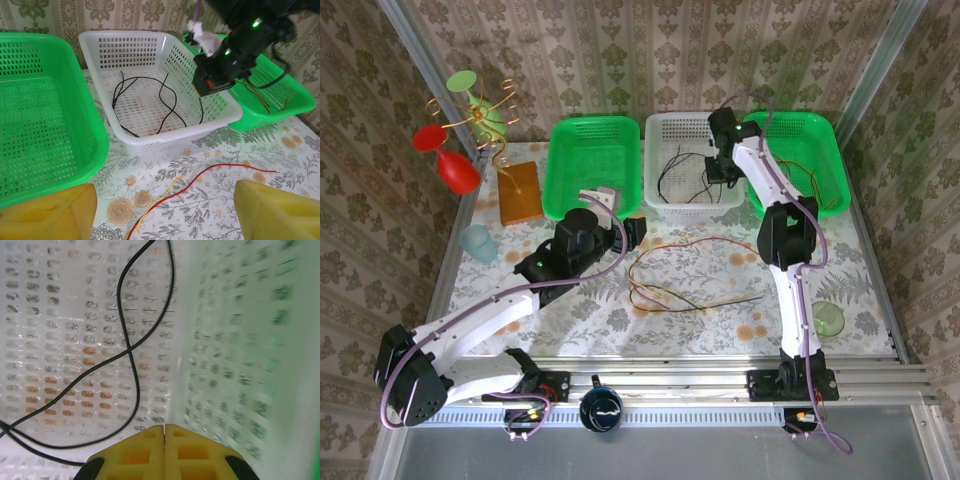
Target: Untangle the cables
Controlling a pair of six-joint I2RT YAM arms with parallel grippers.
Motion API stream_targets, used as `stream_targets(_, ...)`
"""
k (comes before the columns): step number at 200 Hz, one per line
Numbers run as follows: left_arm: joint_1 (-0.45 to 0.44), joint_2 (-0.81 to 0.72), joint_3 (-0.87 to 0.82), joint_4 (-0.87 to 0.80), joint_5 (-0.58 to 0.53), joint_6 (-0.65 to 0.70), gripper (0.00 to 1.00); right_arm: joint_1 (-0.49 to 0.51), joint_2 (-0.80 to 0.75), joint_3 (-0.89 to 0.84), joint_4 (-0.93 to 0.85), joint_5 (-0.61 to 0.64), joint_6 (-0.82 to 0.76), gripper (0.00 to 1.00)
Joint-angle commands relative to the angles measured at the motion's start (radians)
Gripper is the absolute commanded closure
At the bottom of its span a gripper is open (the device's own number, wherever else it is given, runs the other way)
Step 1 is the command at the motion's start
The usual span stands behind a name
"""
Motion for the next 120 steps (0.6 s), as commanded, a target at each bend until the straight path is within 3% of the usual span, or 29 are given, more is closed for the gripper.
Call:
stream_targets(1,-0.007,0.002,-0.009,0.014,-0.003,-0.010,0.27,0.018,0.071,0.045,-0.052,0.051,-0.019,1.00)
stream_targets(42,-0.007,-0.010,-0.019,0.012,-0.011,-0.010,0.27,0.030,0.064,0.056,-0.053,0.082,-0.030,0.98)
stream_targets(76,-0.007,-0.011,-0.023,0.010,-0.010,-0.012,0.27,0.029,0.017,0.068,-0.077,0.096,-0.046,0.75)
stream_targets(120,-0.007,-0.010,-0.025,0.010,-0.008,-0.010,0.27,0.030,-0.058,0.078,-0.130,0.073,-0.026,0.59)
